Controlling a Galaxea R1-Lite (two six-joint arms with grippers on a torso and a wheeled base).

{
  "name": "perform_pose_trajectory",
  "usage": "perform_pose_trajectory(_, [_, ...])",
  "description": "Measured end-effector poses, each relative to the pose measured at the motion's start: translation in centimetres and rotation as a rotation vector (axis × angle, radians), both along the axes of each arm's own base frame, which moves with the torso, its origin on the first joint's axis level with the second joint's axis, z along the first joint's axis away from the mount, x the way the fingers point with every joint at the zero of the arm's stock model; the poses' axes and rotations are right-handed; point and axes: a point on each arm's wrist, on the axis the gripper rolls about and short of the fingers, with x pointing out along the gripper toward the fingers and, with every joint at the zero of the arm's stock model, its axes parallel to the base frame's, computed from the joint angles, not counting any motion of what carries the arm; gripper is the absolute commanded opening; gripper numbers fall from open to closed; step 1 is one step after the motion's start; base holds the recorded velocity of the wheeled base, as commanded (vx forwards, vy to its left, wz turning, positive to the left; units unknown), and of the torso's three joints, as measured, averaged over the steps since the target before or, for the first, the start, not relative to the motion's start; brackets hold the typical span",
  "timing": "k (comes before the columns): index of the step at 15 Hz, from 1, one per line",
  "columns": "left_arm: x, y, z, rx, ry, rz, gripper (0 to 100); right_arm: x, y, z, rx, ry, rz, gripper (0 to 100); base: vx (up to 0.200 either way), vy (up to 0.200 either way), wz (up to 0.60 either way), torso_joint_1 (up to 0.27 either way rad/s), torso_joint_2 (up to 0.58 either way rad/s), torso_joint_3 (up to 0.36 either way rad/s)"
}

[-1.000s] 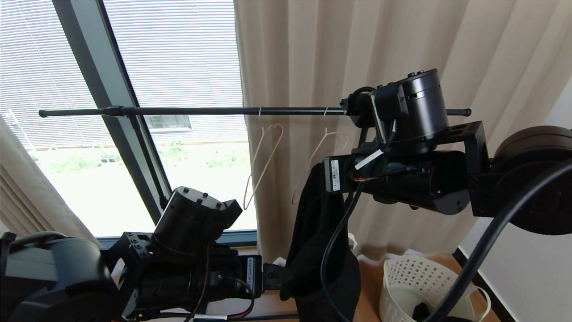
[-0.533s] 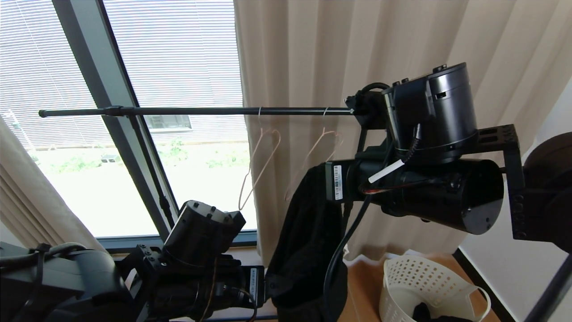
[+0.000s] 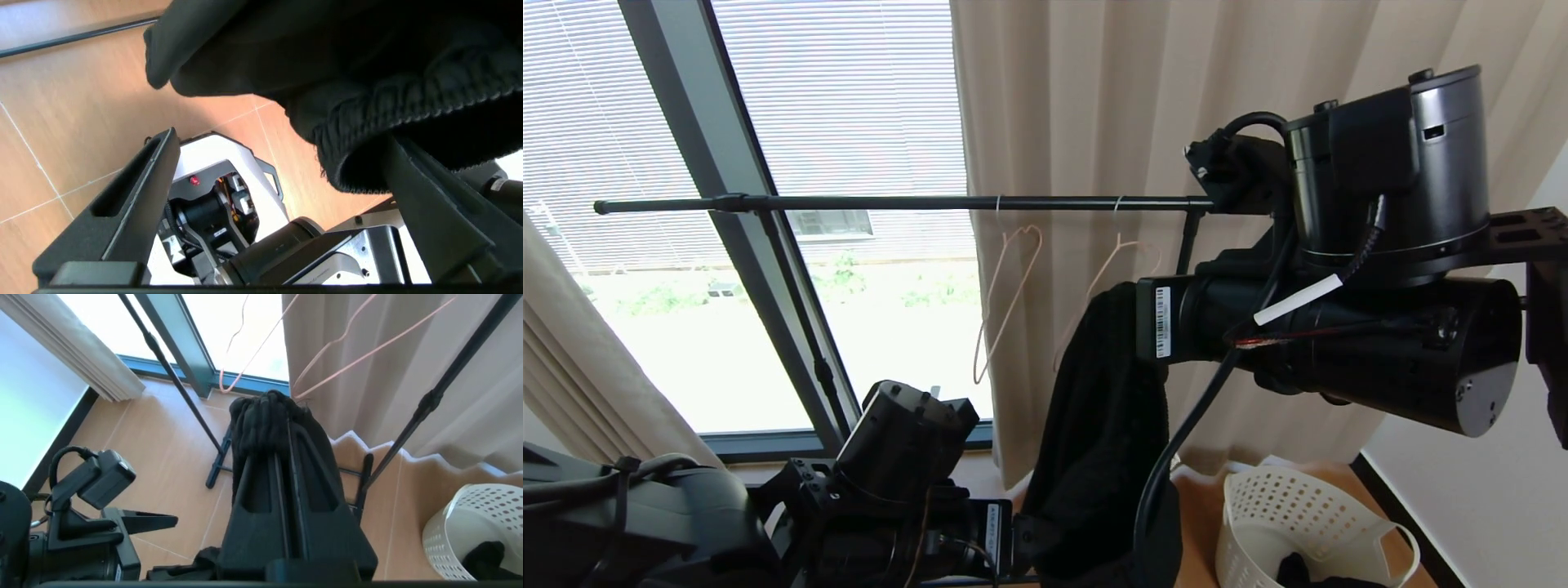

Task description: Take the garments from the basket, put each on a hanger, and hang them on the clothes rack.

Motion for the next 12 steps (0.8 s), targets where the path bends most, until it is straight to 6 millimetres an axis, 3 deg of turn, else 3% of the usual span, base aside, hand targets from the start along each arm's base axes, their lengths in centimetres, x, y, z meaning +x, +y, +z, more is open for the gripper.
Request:
perform_pose_trajectory(5, [-0.4, -0.6, -0.4, 0.026, -0.006, -0.008, 100, -0.6, -0.4, 0.8, 0.02, -0.017, 0.008, 0, 0.0, 0.0, 0.0, 0.0, 0.0, 0.0])
perform_pose_trajectory(12, [-0.5, -1.3, -1.5, -0.008, -0.059, -0.019, 100, -1.5, 0.6, 0.8, 0.04, -0.006, 0.043, 0, 0.0, 0.0, 0.0, 0.0, 0.0, 0.0])
